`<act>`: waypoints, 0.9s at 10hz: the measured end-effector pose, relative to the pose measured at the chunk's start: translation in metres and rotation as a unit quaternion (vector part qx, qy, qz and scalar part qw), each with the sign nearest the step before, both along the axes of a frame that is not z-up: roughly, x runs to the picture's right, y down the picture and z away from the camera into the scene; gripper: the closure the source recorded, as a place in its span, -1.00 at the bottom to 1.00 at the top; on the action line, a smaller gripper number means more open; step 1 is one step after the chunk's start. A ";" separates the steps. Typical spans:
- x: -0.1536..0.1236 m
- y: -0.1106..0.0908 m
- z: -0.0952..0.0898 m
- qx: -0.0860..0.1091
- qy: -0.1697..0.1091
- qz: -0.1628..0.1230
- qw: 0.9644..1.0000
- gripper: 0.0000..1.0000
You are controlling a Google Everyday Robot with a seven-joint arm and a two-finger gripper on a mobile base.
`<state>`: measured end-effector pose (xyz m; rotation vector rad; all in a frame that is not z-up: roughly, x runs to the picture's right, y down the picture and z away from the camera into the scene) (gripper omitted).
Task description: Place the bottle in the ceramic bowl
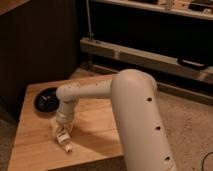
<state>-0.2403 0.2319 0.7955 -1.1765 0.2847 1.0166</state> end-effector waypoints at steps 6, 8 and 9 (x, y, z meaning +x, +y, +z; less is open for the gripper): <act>0.113 -0.060 0.003 0.015 0.069 0.119 0.990 1.00; 0.127 -0.077 -0.006 0.026 0.082 0.135 0.987 1.00; 0.126 -0.079 -0.010 0.029 0.087 0.135 0.987 1.00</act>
